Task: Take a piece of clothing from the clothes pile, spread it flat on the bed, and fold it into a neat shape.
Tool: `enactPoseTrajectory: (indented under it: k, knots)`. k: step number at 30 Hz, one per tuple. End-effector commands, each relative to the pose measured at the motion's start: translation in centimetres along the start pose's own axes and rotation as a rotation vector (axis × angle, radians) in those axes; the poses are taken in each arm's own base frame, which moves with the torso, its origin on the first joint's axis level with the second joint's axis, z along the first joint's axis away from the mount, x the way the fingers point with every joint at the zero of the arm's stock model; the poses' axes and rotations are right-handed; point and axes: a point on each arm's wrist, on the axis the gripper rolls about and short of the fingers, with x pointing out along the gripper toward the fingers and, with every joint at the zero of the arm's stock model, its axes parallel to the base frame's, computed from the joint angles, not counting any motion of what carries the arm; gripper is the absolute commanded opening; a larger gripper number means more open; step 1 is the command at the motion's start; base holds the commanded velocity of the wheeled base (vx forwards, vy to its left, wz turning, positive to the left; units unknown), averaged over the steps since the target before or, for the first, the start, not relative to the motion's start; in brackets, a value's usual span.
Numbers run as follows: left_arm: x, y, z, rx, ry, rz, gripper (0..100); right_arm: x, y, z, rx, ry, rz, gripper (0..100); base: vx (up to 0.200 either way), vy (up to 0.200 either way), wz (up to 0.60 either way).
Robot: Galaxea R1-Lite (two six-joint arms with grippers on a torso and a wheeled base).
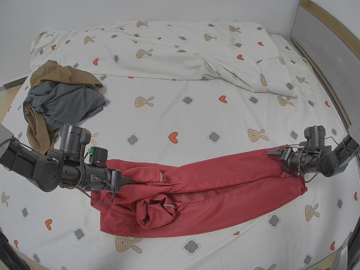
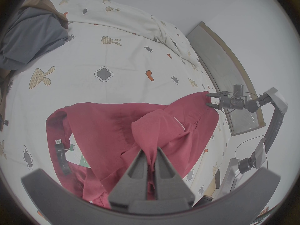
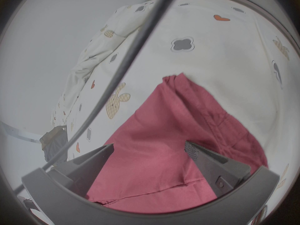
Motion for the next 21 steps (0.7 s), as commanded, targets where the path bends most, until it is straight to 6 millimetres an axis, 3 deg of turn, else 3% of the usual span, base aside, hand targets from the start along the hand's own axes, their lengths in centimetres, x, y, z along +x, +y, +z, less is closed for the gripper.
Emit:
enactPoseTrajectory:
  k: [1, 6, 7, 15, 21]
  knots:
    - [-0.1, 0.0, 0.1, 0.000, -0.003, 0.001, 0, -1.9, 1.1, 0.2, -0.016, -0.024, 0.040, 100, 0.000, 0.000, 0.00]
    - [-0.2, 0.0, -0.1, -0.003, 0.003, 0.003, 0, -3.0, 2.8, -0.7, -0.046, -0.017, 0.084, 100, 0.000, 0.000, 0.00]
    - [-0.1, 0.1, -0.5, -0.009, 0.016, 0.005, 100, -3.6, 3.3, -0.9, -0.057, -0.018, 0.099, 100, 0.000, 0.000, 0.00]
    - [0.3, -0.1, -1.3, -0.021, 0.062, 0.003, 100, -4.7, 4.4, -1.3, -0.073, -0.024, 0.132, 100, 0.000, 0.000, 0.00]
    - [-1.2, 0.6, 0.2, -0.021, -0.016, 0.054, 100, -4.7, 4.4, -1.3, -0.072, -0.024, 0.132, 100, 0.000, 0.000, 0.00]
